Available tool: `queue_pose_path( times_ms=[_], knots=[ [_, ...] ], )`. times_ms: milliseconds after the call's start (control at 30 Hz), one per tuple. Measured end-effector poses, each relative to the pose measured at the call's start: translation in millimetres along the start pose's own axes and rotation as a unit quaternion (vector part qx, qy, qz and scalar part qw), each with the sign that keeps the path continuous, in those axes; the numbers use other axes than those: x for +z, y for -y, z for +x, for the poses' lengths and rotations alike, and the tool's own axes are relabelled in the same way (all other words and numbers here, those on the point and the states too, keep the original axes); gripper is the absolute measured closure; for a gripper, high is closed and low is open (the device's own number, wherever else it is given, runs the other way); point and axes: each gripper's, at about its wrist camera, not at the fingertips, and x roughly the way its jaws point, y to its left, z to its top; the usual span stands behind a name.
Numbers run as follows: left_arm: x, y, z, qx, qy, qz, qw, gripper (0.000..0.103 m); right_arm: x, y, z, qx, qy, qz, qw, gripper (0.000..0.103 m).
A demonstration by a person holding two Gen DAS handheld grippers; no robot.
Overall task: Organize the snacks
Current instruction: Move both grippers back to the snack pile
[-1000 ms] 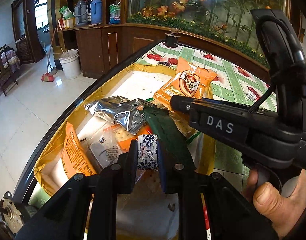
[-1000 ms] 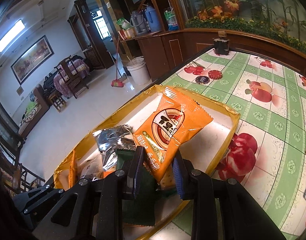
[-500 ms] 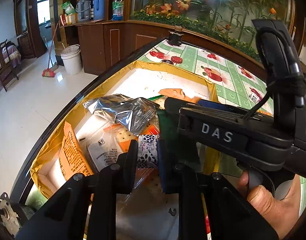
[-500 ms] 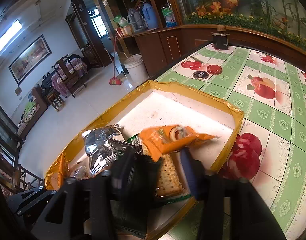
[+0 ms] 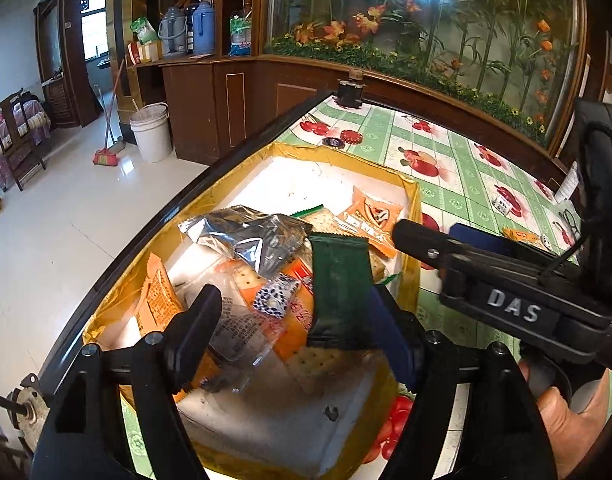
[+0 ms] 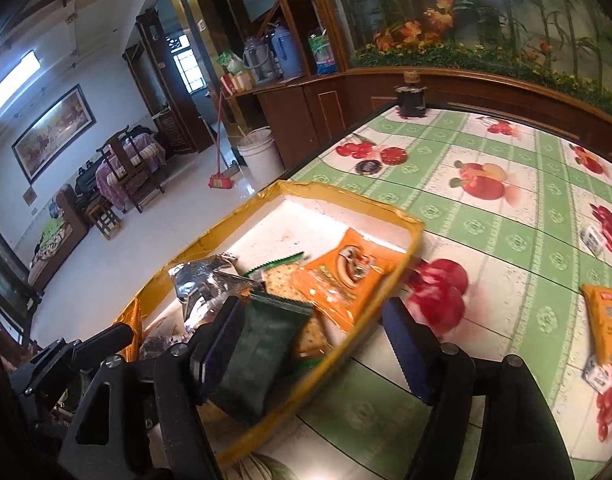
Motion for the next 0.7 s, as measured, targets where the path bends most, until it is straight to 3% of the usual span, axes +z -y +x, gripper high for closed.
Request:
queue_pose_path(
  times_ms=[300,500,700],
  knots=[
    [-1,41,-13,-0.022,0.009,0.034,0.9991,0.028,-38,73,-67,-0.050,0.025,0.060,0.997,0.025],
    [-6,94,-11,-0.053,0.001,0.080,0.9954,0.028,-71,142,-120,-0.111,0.041,0.118,0.986,0.015],
    [-9,147,-8,-0.085,-0.009,0.122,0.9889,0.028,-99,198,-162,-0.156,0.049,0.164,0.973,0.014]
  ],
)
